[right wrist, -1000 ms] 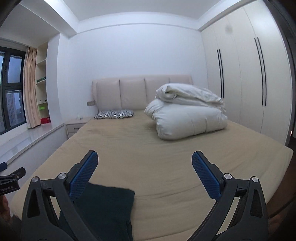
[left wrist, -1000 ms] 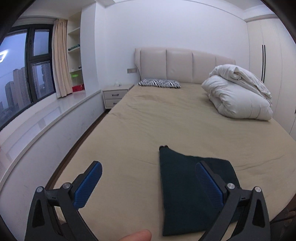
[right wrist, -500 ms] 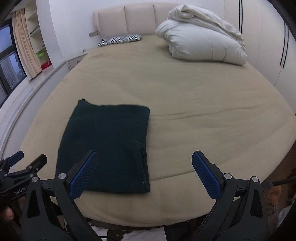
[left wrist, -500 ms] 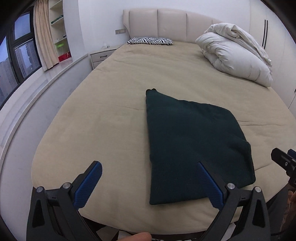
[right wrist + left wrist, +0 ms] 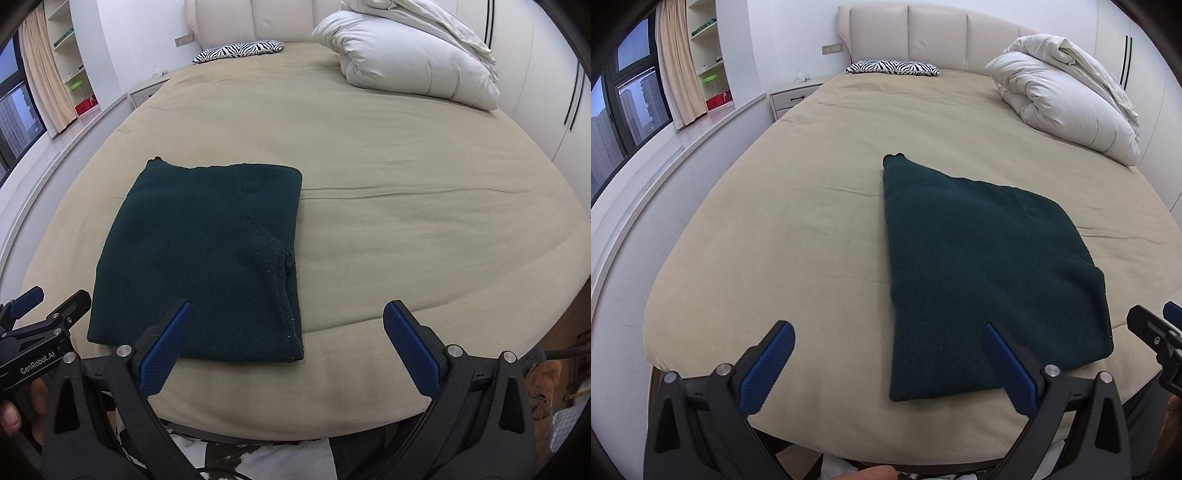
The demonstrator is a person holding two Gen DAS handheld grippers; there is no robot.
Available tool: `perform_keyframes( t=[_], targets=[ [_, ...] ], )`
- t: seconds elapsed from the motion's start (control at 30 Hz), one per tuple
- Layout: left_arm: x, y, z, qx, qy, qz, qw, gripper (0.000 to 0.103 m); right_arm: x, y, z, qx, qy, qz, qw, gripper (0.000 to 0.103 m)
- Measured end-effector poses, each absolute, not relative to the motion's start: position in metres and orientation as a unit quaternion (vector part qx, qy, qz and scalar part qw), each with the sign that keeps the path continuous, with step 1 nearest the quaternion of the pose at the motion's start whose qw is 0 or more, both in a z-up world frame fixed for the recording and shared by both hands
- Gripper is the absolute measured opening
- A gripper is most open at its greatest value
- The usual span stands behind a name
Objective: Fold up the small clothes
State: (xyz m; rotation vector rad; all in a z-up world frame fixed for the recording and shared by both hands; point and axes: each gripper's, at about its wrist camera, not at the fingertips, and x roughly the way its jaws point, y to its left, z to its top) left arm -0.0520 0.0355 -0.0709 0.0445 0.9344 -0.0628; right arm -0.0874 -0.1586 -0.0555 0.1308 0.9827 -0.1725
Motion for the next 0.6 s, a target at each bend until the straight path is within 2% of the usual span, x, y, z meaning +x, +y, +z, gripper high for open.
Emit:
perform_keyframes(
  t=[0.6],
  targets=[
    [-0.0506,0.0380,-0.0702,0.024,0.450,-0.027,0.892,0.103,-0.0880,-0.1551,-0.0551,0.058,0.477,-0.076,0.874,0.103]
  ],
)
